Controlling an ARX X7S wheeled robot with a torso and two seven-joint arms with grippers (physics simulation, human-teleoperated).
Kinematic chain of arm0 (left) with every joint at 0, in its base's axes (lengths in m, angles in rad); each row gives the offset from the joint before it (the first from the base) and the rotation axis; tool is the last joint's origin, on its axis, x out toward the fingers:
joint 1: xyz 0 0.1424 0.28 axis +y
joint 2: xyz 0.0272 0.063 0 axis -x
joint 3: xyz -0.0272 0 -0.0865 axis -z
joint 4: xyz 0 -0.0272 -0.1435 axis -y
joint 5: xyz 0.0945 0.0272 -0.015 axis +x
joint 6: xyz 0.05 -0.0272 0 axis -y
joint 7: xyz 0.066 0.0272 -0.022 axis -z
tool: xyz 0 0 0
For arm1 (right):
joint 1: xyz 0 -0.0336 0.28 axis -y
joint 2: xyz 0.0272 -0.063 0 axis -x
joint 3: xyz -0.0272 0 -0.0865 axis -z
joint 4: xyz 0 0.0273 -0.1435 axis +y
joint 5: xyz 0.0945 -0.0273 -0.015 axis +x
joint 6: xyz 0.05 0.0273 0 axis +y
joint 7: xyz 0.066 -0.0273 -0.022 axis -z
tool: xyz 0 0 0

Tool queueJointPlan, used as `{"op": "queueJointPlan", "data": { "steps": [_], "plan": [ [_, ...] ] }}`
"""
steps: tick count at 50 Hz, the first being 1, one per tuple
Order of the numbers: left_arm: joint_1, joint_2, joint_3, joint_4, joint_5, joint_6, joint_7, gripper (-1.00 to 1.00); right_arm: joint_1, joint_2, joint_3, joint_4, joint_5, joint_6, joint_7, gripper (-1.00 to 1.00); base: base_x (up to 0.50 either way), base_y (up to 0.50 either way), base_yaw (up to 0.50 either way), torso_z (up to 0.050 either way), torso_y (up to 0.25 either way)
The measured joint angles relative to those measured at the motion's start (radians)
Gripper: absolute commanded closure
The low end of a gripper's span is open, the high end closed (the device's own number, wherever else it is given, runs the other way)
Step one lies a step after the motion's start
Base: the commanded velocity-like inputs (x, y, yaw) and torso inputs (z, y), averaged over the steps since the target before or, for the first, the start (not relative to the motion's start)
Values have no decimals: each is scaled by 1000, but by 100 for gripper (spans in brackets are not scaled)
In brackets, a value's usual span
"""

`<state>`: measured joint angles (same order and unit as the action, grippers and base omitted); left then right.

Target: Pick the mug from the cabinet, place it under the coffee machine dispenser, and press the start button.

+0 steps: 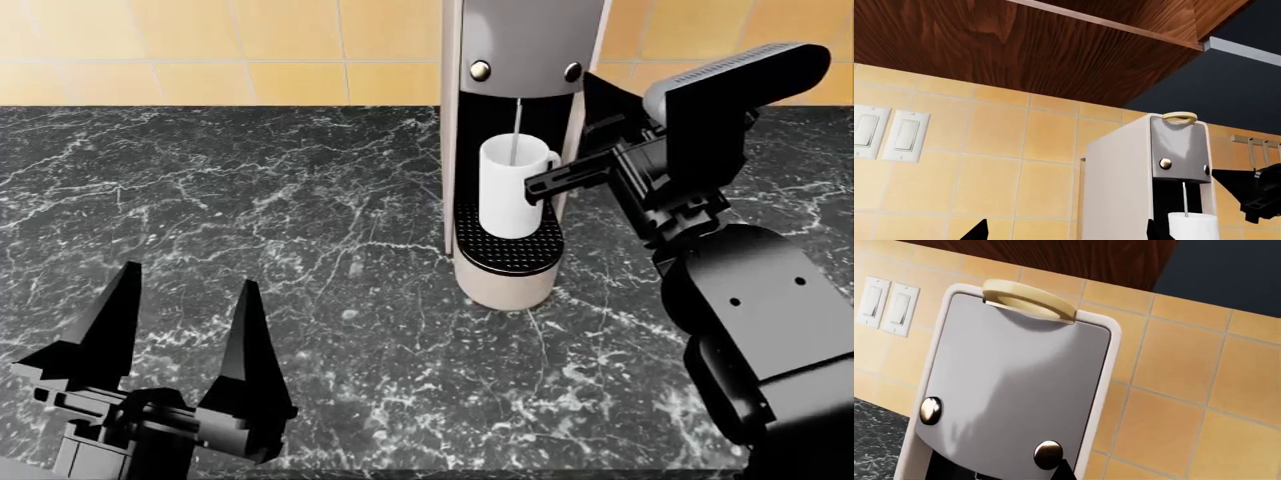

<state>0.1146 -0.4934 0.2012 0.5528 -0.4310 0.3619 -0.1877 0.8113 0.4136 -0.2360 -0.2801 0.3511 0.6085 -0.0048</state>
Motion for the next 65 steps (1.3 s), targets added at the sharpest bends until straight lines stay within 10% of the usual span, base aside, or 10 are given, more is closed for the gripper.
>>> {"op": "queueJointPlan", "data": {
  "steps": [14,15,42,65],
  "plan": [
    [3,-2,0,-1,0,4,-2,-100,-37,17,20,-104,35,51,22,100,0,0,0,0,-1],
    [4,-2,0,0,0,4,-2,-100,-43,20,26,-121,42,59,26,-100,0,0,0,0,0],
    [12,-43,-65,68,-41,27,-26,-100,-299,126,461,-622,288,208,130,-100,0,0,0,0,0],
    [131,-148,-312,228,-210,186,-48,-100,-791,322,960,-749,605,-383,217,-100,0,0,0,0,0]
  ]
}}
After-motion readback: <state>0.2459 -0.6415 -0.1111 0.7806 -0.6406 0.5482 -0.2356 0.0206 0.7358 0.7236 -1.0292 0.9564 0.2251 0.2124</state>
